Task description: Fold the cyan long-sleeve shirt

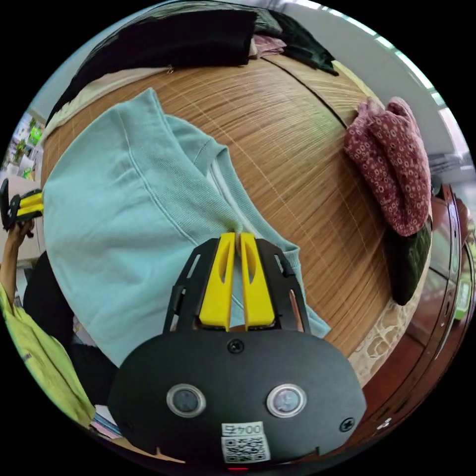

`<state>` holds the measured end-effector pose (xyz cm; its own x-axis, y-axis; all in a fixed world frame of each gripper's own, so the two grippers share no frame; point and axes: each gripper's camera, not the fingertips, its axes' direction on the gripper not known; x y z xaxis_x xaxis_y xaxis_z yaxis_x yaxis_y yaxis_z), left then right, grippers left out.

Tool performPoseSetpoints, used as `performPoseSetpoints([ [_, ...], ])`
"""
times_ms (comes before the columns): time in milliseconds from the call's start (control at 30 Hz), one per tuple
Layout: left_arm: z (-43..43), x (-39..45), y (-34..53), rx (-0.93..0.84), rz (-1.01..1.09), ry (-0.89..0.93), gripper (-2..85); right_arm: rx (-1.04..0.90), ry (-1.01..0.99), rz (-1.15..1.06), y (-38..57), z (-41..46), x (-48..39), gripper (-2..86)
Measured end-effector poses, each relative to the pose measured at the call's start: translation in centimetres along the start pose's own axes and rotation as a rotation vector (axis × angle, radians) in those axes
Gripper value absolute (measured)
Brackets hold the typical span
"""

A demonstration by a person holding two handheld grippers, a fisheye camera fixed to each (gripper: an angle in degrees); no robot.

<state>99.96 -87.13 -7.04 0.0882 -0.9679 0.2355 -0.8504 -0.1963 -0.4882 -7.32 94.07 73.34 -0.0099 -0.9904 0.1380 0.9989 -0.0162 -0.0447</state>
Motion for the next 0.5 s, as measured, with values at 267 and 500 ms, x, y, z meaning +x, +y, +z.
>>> performPoseSetpoints([
  [267,-1.1,0.7,-0.7,0.044,-0.027,0.01,5.0,0.124,-0.098,0.324,0.0,-2.2,2.6,14.2],
  [500,-4.1,2.0,-0.5,0.11,-0.075,-0.009,2.6,0.102,-0.45,0.504,5.6,-1.9,-2.4,11.4],
])
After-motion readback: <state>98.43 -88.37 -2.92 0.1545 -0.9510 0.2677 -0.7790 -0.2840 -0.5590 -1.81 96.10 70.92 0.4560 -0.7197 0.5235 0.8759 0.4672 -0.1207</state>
